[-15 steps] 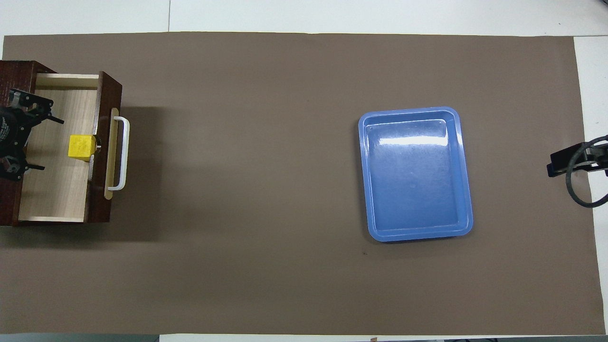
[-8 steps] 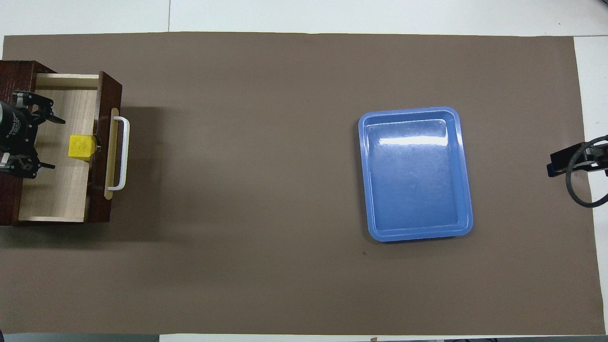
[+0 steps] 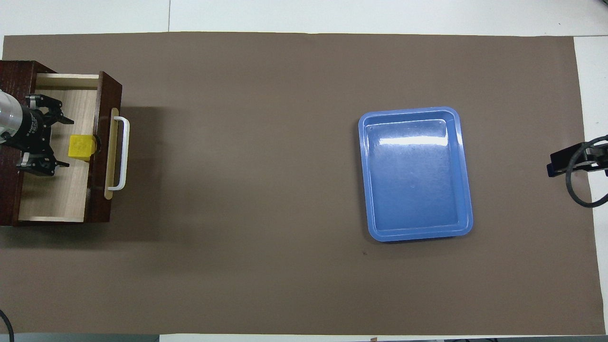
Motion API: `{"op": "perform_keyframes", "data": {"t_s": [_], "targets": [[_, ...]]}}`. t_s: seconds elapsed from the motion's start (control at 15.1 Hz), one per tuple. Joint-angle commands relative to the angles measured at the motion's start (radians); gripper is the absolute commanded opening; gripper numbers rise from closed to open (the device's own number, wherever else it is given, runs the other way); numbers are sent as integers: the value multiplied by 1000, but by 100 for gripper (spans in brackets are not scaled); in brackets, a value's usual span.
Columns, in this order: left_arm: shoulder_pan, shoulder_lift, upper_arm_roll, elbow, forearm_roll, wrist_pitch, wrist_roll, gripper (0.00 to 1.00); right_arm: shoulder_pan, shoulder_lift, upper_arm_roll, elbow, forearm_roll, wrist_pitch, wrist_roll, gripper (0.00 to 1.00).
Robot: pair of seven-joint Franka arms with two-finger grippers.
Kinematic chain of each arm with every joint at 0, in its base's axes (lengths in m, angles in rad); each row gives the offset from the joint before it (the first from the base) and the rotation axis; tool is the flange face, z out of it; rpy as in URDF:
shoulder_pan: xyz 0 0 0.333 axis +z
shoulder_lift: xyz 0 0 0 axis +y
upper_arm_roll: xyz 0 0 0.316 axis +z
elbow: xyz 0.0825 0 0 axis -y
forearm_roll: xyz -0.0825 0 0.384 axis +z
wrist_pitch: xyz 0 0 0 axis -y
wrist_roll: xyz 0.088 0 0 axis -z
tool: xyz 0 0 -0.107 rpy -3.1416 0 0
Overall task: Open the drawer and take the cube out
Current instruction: 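Lower the left gripper into the drawer and grasp the yellow cube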
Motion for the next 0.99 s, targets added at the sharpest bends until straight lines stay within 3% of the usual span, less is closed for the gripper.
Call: {"op": "perform_keyframes", "data": {"t_s": [0.0,0.53,0.73,0.86,0.93], "targets": [[16,-27,-7,-54,16,32,-25,100,-16,-2,13,8,-16,-21,-2,100],[14,-56,-8,-120,16,72,-30,100,-16,-2,13,8,-16,-21,-3,100],[14,-56,-8,-120,16,72,-24,71,-16,-2,13,8,-16,-21,-5,100],[14,-56,-8,-119,16,72,-10,15,-16,-2,13,8,-16,-21,-5,100],[14,-56,-8,-117,16,72,-5,2,-16,-2,13,8,-16,-21,-5,100]]}}
